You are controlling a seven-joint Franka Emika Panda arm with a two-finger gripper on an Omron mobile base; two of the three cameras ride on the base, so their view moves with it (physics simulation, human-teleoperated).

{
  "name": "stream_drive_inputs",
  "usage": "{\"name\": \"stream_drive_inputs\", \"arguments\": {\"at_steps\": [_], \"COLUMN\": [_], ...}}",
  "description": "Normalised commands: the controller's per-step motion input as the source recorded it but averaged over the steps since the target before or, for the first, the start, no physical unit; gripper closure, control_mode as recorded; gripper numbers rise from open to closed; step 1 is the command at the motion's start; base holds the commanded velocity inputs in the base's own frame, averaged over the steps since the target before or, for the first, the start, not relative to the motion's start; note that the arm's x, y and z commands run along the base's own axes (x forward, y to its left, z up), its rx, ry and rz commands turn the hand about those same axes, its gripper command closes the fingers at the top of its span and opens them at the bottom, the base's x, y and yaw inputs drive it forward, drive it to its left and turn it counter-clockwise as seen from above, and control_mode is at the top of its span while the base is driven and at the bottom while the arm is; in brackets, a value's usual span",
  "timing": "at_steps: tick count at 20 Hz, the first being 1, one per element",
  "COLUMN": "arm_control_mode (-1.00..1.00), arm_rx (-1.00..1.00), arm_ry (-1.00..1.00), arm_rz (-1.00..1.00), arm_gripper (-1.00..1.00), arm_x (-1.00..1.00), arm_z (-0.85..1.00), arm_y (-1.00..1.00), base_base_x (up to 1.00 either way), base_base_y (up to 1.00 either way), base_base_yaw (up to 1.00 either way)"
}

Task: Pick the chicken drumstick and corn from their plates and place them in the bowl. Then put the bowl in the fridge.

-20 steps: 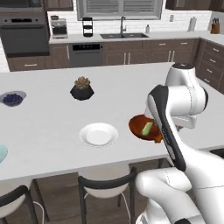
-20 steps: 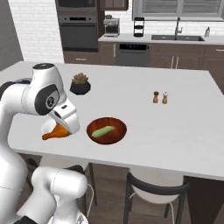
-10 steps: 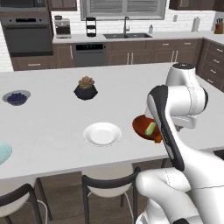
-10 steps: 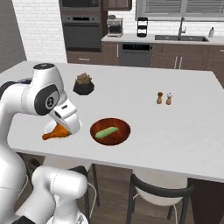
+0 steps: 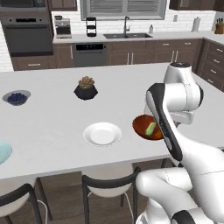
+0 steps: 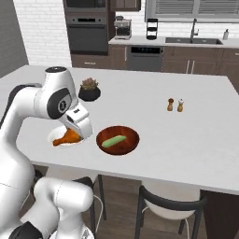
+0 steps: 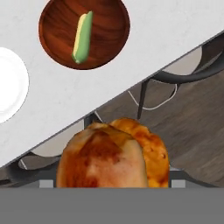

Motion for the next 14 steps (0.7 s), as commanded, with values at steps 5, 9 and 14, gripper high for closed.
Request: {"name": "stream_drive_inputs", "arguments": {"at_steps": [5,9,14], "arm_control_mode": [-1.00,-1.00,-1.00], "arm_rx": [0.00,0.03,0.03], "arm_ry": [0.16,0.27,0.26], "arm_rz": [0.01,0.00,0.00], "arm_gripper": [1.00,1.00,1.00], "arm_x": [1.00,1.00,1.00], "arm_z": [-0.08,-0.41,-0.55], "arm_y": [-0.36,-0.79,-0.60], "base_base_x": [0.00,0.00,0.00], "base_base_y": [0.00,0.00,0.00], "base_base_yaw": [0.00,0.00,0.00]}}
